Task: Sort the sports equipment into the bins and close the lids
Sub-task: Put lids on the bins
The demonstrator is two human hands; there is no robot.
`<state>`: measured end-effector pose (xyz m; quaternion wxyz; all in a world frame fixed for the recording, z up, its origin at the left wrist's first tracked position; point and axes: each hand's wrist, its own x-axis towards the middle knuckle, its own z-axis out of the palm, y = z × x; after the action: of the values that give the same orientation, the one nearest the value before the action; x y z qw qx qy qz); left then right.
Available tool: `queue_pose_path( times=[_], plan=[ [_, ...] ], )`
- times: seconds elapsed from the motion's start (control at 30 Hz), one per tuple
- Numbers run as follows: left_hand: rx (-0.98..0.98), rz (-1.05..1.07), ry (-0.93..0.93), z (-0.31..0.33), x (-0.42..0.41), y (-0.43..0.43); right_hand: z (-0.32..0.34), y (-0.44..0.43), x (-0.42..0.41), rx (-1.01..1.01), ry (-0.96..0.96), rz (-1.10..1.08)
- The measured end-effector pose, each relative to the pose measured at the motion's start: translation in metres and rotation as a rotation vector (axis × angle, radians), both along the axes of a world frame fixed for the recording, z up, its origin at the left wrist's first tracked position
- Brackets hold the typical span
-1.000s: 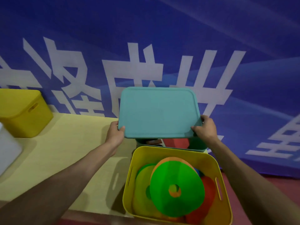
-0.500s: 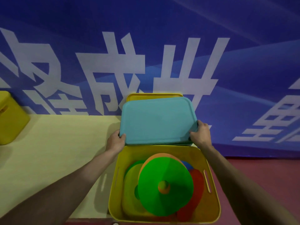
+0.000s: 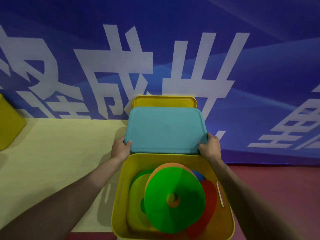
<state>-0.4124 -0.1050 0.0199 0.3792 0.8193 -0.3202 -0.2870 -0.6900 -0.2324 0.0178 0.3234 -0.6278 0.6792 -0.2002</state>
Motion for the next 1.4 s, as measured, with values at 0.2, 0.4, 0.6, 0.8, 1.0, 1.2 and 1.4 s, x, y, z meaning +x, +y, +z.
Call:
queue_pose_path(
  times=[0.2, 0.4, 0.6, 0.8, 1.0, 1.2, 1.4],
  plan=[
    [-0.019, 0.022, 0.119, 0.0, 0.004, -0.002, 0.003, -0.006, -0.001, 0.06, 0.005, -0.01],
    [-0.035, -0.033, 0.072, -0.001, 0.008, 0.002, 0.004, -0.007, 0.005, 0.098, 0.06, -0.025],
    [-0.006, 0.046, 0.125, -0.005, 0.011, 0.003, 0.008, -0.003, 0.007, 0.115, 0.137, 0.008],
    [0.107, -0.006, -0.007, 0.012, 0.021, -0.007, 0.015, -0.002, 0.015, 0.163, 0.357, 0.023],
    [0.122, -0.192, -0.158, 0.031, 0.029, -0.023, 0.035, 0.005, 0.033, 0.014, 0.658, 0.091],
    [-0.074, -0.234, -0.046, 0.051, 0.066, -0.037, 0.057, 0.012, 0.099, -0.168, 0.433, 0.193],
    [-0.184, -0.294, 0.07, 0.069, 0.124, -0.049, 0.075, 0.001, 0.179, -0.15, 0.318, 0.261]
  ],
)
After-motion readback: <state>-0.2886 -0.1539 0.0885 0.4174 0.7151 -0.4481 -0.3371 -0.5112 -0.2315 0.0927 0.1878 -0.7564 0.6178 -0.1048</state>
